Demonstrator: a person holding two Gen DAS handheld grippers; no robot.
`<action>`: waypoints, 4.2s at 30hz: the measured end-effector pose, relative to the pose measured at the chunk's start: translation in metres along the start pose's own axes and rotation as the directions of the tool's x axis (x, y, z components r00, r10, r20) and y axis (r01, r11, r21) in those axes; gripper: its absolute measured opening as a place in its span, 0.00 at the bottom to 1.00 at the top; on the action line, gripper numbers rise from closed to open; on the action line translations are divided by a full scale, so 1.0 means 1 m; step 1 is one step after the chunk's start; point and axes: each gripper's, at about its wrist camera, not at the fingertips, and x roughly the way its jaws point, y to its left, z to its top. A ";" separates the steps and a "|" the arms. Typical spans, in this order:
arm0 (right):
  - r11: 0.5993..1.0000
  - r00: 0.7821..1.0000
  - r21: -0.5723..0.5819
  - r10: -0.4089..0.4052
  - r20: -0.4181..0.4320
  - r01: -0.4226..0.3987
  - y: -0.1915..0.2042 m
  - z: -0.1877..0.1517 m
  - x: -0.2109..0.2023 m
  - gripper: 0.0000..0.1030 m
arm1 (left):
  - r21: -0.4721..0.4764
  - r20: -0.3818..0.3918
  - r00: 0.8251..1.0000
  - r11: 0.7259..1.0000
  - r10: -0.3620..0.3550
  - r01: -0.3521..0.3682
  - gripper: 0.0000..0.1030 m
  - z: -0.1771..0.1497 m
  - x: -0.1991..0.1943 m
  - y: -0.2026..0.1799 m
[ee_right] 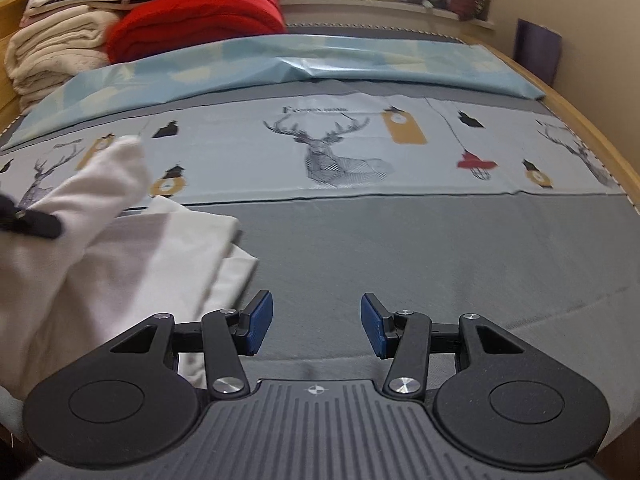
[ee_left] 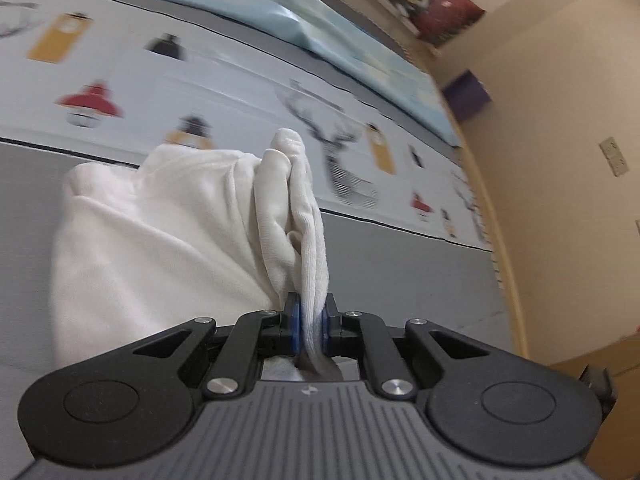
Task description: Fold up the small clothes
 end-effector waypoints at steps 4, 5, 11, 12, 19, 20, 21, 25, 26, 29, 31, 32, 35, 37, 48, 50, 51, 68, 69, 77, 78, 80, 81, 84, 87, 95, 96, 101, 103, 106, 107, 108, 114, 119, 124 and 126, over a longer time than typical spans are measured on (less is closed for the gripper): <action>1.000 1.000 0.015 -0.013 -0.010 0.013 -0.009 -0.003 0.000 0.49 | 0.026 -0.043 0.999 1.000 0.016 -0.015 0.13 -0.004 0.035 -0.024; 1.000 1.000 0.023 -0.012 -0.011 0.012 -0.011 -0.004 0.000 0.49 | 0.022 -0.052 0.999 1.000 0.017 -0.015 0.14 -0.003 0.043 -0.026; 0.992 0.999 0.123 0.028 -0.016 -0.026 -0.023 0.001 0.004 0.49 | 0.019 -0.038 0.999 1.000 0.010 -0.009 0.22 0.008 0.024 -0.008; 0.989 0.999 0.143 0.049 -0.017 -0.046 -0.023 0.003 0.006 0.49 | 0.008 -0.030 0.999 1.000 0.028 -0.028 0.22 0.011 0.016 -0.001; 0.933 0.957 0.265 0.274 -0.090 -0.242 0.003 0.008 0.027 0.55 | 0.020 -0.071 0.986 0.988 0.154 -0.153 0.22 0.005 -0.030 0.047; 0.927 0.948 0.273 0.296 -0.114 -0.257 0.009 0.007 0.031 0.55 | 0.032 -0.077 0.984 0.987 0.162 -0.160 0.22 0.002 -0.036 0.051; 0.924 0.939 0.272 0.314 -0.141 -0.268 0.016 0.006 0.035 0.55 | 0.040 -0.081 0.983 0.986 0.166 -0.163 0.22 -0.001 -0.041 0.055; 0.941 0.931 0.215 0.305 -0.198 -0.263 0.038 0.000 0.041 0.24 | 0.076 -0.109 0.976 0.981 0.187 -0.179 0.22 -0.012 -0.052 0.063; 0.945 0.936 0.201 0.295 -0.191 -0.257 0.038 0.000 0.039 0.18 | 0.091 -0.113 0.974 0.978 0.196 -0.186 0.22 -0.015 -0.052 0.062; 0.932 0.937 0.222 0.320 -0.140 -0.285 0.030 0.000 0.026 0.10 | 0.122 -0.127 0.973 0.977 0.191 -0.176 0.22 -0.020 -0.051 0.060; 0.923 0.935 0.234 0.339 -0.110 -0.307 0.022 0.000 0.016 0.09 | 0.143 -0.141 0.974 0.977 0.180 -0.159 0.22 -0.023 -0.046 0.055; 0.922 0.935 0.235 0.340 -0.103 -0.309 0.018 0.000 0.013 0.09 | 0.159 -0.153 0.972 0.976 0.176 -0.151 0.22 -0.025 -0.042 0.052; 0.934 0.942 0.220 0.313 -0.122 -0.282 0.009 -0.004 0.006 0.08 | 0.226 -0.203 0.958 0.962 0.201 -0.154 0.25 -0.034 -0.026 0.041; 0.962 0.953 0.179 0.239 -0.183 -0.207 0.008 -0.009 0.011 0.00 | 0.288 -0.242 0.935 0.940 0.259 -0.185 0.26 -0.043 -0.012 0.036; 0.948 0.969 0.258 0.223 -0.112 -0.188 -0.008 -0.001 0.014 0.23 | 0.324 -0.270 0.924 0.929 0.272 -0.179 0.27 -0.042 0.001 0.042; 0.934 0.966 0.284 0.247 -0.079 -0.216 -0.006 0.000 0.016 0.42 | 0.257 -0.216 0.944 0.947 0.251 -0.193 0.31 -0.031 -0.008 0.054; 0.933 0.965 0.285 0.250 -0.075 -0.220 -0.005 -0.001 0.019 0.43 | 0.219 -0.183 0.953 0.955 0.240 -0.199 0.32 -0.026 -0.013 0.061; 0.890 0.977 0.440 0.183 -0.106 -0.119 0.011 0.037 0.102 0.43 | -0.057 -0.050 0.974 0.973 0.221 -0.224 0.32 0.023 -0.029 0.135; 0.888 0.976 0.444 0.186 -0.113 -0.118 0.012 0.038 0.107 0.43 | -0.059 -0.052 0.975 0.974 0.216 -0.219 0.32 0.026 -0.027 0.136; 0.900 0.995 0.427 0.096 0.006 -0.090 0.018 0.050 0.106 0.03 | -0.097 -0.038 0.983 0.979 0.178 -0.181 0.32 0.044 -0.018 0.141; 0.900 0.997 0.435 0.063 -0.053 -0.034 0.015 0.047 0.114 0.04 | -0.105 -0.037 0.984 0.979 0.174 -0.177 0.32 0.046 -0.016 0.141; 0.875 0.984 0.482 0.048 -0.172 0.041 0.006 0.037 0.129 0.10 | -0.124 -0.035 0.986 0.978 0.162 -0.165 0.36 0.050 -0.011 0.140; 0.857 0.982 0.514 0.063 -0.180 0.040 0.001 0.034 0.130 0.15 | -0.134 -0.033 0.987 0.978 0.157 -0.160 0.39 0.051 -0.008 0.140; 0.892 0.994 0.450 0.004 -0.112 0.047 -0.001 0.043 0.111 0.32 | -0.157 -0.031 0.988 0.976 0.148 -0.151 0.48 0.054 0.000 0.138; 0.913 0.995 0.407 0.063 -0.076 -0.027 -0.004 0.042 0.094 0.61 | -0.179 -0.042 0.987 0.971 0.153 -0.158 0.50 0.058 0.010 0.137; 0.917 0.895 0.327 0.328 -0.301 -0.226 -0.012 0.012 0.091 0.67 | -0.207 -0.091 0.980 0.959 0.176 -0.192 0.49 0.060 0.042 0.140; 0.927 0.893 0.308 0.315 -0.321 -0.215 -0.011 0.008 0.091 0.71 | -0.199 -0.095 0.981 0.962 0.172 -0.188 0.44 0.059 0.047 0.138; 0.913 0.879 0.350 0.333 -0.342 -0.210 -0.024 -0.001 0.092 0.73 | -0.129 0.018 0.974 0.967 0.225 -0.221 0.09 0.063 0.036 0.125; 0.906 0.876 0.370 0.338 -0.343 -0.205 -0.024 0.000 0.094 0.73 | -0.168 0.048 0.974 0.963 0.223 -0.213 0.12 0.064 0.027 0.128; 0.912 0.878 0.352 0.334 -0.342 -0.210 -0.019 0.003 0.095 0.73 | -0.185 -0.046 0.970 0.953 0.238 -0.242 0.52 0.062 0.028 0.135; 0.913 0.878 0.348 0.335 -0.343 -0.213 -0.016 0.003 0.095 0.73 | -0.178 -0.107 0.968 0.953 0.228 -0.244 0.55 0.057 0.032 0.137; 0.912 0.876 0.349 0.338 -0.343 -0.215 -0.013 0.006 0.098 0.73 | -0.168 -0.155 0.964 0.956 0.217 -0.242 0.55 0.053 0.035 0.138; 0.902 0.871 0.375 0.348 -0.346 -0.212 0.001 0.015 0.118 0.72 | -0.186 -0.193 0.970 0.965 0.146 -0.182 0.55 0.048 0.041 0.146; 0.870 0.879 0.449 0.365 -0.306 -0.205 0.011 0.019 0.128 0.30 | -0.101 -0.147 0.975 0.978 0.169 -0.185 0.26 0.056 0.039 0.138; 0.860 0.927 0.425 0.359 -0.108 -0.284 0.025 0.040 0.111 0.15 | -0.053 0.109 0.976 0.981 0.189 -0.184 0.26 0.074 -0.003 0.124; 0.877 0.940 0.355 0.342 0.014 -0.324 0.036 0.052 0.097 0.18 | -0.056 0.204 0.959 0.980 0.197 -0.189 0.33 0.080 -0.019 0.122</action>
